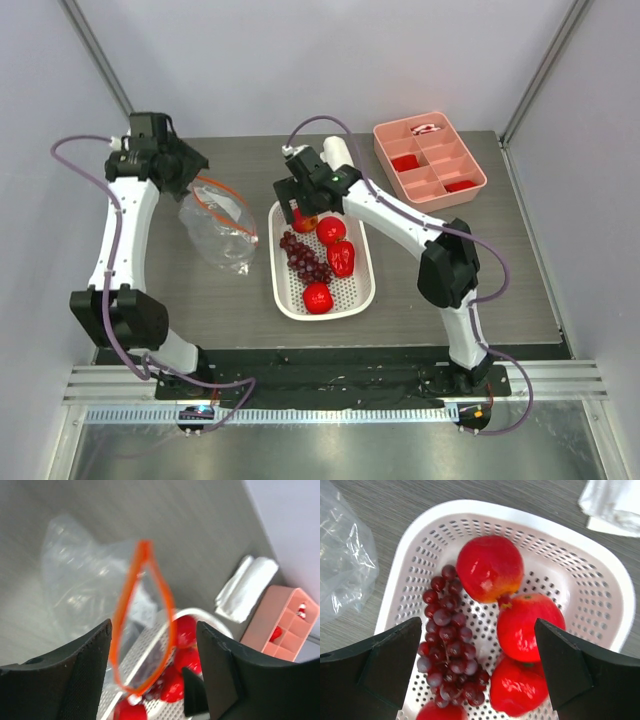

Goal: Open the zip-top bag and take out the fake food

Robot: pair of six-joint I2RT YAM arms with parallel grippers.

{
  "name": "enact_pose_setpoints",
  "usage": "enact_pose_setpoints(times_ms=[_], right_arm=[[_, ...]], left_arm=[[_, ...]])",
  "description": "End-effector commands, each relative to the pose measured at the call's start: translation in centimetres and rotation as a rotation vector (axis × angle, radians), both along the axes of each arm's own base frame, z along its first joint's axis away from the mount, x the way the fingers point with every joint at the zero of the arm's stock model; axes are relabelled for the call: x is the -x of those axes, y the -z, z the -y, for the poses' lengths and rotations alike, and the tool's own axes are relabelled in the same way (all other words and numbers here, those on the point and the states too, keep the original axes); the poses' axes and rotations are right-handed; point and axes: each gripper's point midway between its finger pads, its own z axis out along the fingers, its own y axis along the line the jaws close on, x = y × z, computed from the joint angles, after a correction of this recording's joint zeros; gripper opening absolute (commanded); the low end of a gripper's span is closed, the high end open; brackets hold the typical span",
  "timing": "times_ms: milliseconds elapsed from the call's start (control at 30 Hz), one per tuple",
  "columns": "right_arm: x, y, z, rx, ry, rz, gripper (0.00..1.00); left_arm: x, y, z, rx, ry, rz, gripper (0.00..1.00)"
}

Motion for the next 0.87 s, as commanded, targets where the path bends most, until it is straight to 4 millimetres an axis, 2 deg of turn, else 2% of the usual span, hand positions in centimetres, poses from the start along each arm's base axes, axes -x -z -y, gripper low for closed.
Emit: enact_pose_setpoints(times_ms=[0, 33, 100, 133, 167, 200, 233, 267, 300, 400, 433, 500, 567, 667, 700, 733, 767, 800, 833], right_arm=[[0.2, -7.5, 3.1, -0.049, 0.076, 0.151, 1.0], [0.4, -7.9, 3.7, -0.053, 0.085, 0.155, 1.0], [1.2, -7.6, 5.1, -0.041, 0.11, 0.145, 1.0], [1.7, -9.2, 6.1, -0.072, 0.141, 0.167, 1.0], [2.2, -8.4, 7.2, -0.062, 0.174, 0.149, 1.0], [2.4, -8.9, 8.3, -0.067, 0.228, 0.166, 1.0], [3.2, -10.4, 9.5, -0.099, 0.26, 0.182, 1.0], [4.2, -9.4, 10.5, -0.106, 0.277, 0.147, 1.0], [5.0, -9.6, 11.1, -0.125, 0.275, 0.138, 1.0], [8.1, -10.6, 13.7, -0.208, 0.329, 0.145, 1.0], [8.9, -11.0, 14.6, -0.225, 0.347, 0.158, 1.0], [11.1, -11.5, 16.8, -0.271, 0.385, 0.175, 1.0], [13.3, -11.5, 19.3, -0.292, 0.421, 0.192, 1.0], [15.4, -10.4, 21.4, -0.31, 0.463, 0.18, 1.0], [16.4, -11.3, 22.0, -0.369, 0.477, 0.191, 1.0], [16.9, -11.2, 22.3, -0.395, 0.475, 0.192, 1.0], [17.2, -11.6, 22.4, -0.425, 0.479, 0.2, 1.0], [17.8, -12.9, 22.9, -0.481, 0.485, 0.226, 1.0], [18.1, -13.9, 22.9, -0.523, 0.474, 0.244, 1.0]], left_arm=[[-2.5, -4.6, 2.5, -0.103, 0.107, 0.091, 0.69], [-2.4, -5.2, 4.4, -0.113, 0.158, 0.103, 0.69], [-2.0, -7.3, 6.4, -0.156, 0.229, 0.162, 0.71], [-1.6, -7.9, 7.4, -0.171, 0.264, 0.185, 0.72], [-0.8, -8.1, 10.3, -0.184, 0.351, 0.213, 0.73], [0.6, -9.1, 11.1, -0.221, 0.39, 0.254, 0.73], [1.5, -9.3, 12.9, -0.225, 0.45, 0.28, 0.74], [2.7, -9.8, 15.8, -0.209, 0.532, 0.332, 0.74], [4.5, -9.0, 16.5, -0.208, 0.561, 0.334, 0.74], [8.1, -8.5, 19.3, -0.138, 0.631, 0.412, 0.75], [8.8, -8.4, 19.6, -0.118, 0.639, 0.432, 0.75], [9.6, -9.4, 20.6, -0.061, 0.673, 0.501, 0.9], [11.0, -10.2, 20.8, -0.02, 0.703, 0.535, 1.0], [12.8, -11.6, 21.4, 0.02, 0.744, 0.592, 1.0], [13.4, -11.9, 21.6, 0.035, 0.757, 0.607, 1.0], [13.9, -12.0, 22.0, 0.053, 0.77, 0.619, 1.0], [14.7, -12.8, 22.1, 0.084, 0.787, 0.652, 1.0], [15.1, -13.2, 22.3, 0.104, 0.803, 0.671, 1.0], [15.4, -14.8, 22.4, 0.134, 0.81, 0.736, 1.0]])
